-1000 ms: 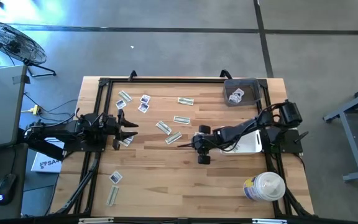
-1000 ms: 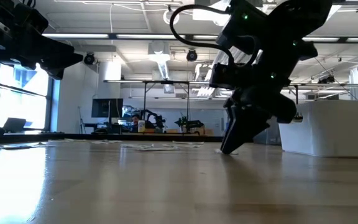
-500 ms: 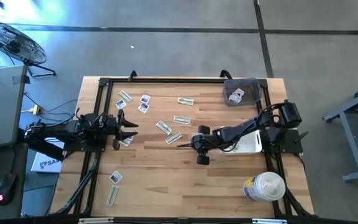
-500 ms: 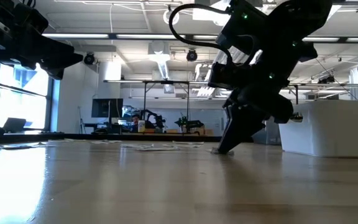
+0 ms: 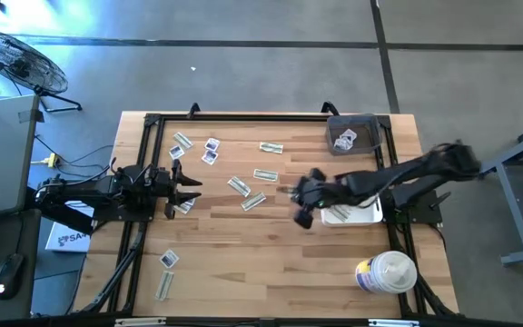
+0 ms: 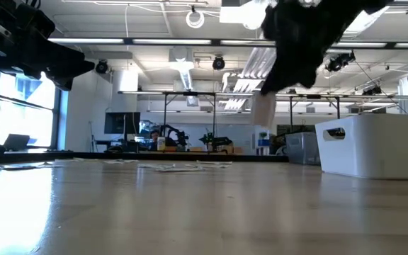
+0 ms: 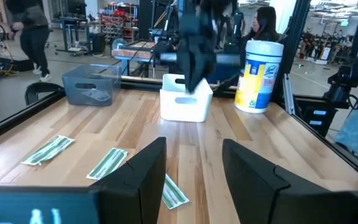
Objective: Pick & Place First Aid Supplies
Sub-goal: Put the bandage into the white bin
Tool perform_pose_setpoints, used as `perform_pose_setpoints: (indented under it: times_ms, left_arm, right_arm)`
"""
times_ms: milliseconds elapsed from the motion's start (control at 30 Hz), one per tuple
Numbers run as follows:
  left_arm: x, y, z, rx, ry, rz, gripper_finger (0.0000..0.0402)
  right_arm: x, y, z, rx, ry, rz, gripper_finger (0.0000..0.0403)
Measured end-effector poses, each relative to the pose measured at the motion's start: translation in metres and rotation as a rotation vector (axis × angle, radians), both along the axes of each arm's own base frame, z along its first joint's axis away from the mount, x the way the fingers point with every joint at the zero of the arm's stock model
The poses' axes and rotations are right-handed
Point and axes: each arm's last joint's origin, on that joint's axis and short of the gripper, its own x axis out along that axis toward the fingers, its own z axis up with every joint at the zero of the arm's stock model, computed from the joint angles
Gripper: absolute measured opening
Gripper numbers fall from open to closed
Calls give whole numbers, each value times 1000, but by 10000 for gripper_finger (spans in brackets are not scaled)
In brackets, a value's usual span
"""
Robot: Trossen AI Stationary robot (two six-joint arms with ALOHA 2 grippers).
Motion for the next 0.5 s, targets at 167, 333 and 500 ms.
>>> perform_pose_setpoints:
  times_ms: [167,333,500]
  left_arm:
    - [0,0,0,0,0,0,156]
    - [0,0,0,0,0,0,156]
    - [0,0,0,0,0,0,156]
  right_arm:
    - [-45,-8,30,80,33,-188,2]
    - [-88,-14,42,207,115,-387,1]
    - [-114,-12,37,364,283,-596,1]
